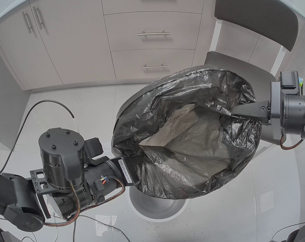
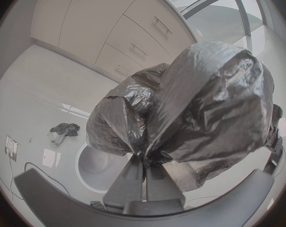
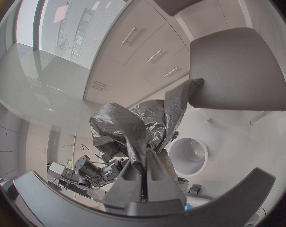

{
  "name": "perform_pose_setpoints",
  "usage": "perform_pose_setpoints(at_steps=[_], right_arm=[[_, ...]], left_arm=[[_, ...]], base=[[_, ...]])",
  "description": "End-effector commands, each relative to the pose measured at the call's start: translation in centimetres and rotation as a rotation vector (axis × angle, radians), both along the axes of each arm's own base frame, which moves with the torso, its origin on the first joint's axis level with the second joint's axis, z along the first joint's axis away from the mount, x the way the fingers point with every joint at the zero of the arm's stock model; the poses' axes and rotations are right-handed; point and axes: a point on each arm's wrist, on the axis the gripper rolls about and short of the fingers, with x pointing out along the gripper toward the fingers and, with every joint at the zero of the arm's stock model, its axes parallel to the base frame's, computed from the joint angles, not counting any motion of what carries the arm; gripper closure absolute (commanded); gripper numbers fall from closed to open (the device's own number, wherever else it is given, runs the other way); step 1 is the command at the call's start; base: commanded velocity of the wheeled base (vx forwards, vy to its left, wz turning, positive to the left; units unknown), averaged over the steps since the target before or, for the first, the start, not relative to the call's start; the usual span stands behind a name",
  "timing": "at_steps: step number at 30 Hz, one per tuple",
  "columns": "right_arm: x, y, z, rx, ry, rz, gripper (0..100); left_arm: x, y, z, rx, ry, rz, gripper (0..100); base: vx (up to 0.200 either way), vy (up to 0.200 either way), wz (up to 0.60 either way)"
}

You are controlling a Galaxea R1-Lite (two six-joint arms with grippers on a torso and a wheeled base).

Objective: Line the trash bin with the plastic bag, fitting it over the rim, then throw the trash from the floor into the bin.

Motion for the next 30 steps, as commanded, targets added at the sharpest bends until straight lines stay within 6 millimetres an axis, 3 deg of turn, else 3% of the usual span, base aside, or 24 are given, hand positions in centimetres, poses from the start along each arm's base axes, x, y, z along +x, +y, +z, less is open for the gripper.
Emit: perform_pose_setpoints(at_steps=[1, 7, 30], right_arm=[[0.0, 1.2, -1.4, -0.034, 0.044, 0.042, 100], [-0.7, 1.8, -2.8, -0.069, 0.089, 0.086, 100], [-1.8, 2.4, -6.9, -0.108, 0.297, 0.209, 100]], left_arm=[[-0.4, 0.6, -0.7, 0.019, 0.016, 0.001, 100], [-1.0, 0.7, -2.9, 0.084, 0.065, -0.014, 100], [-2.9, 1.4, -6.0, 0.16, 0.124, -0.06, 100]], base=[[0.0, 0.0, 0.0], [0.0, 0.0, 0.0], [0.0, 0.0, 0.0]])
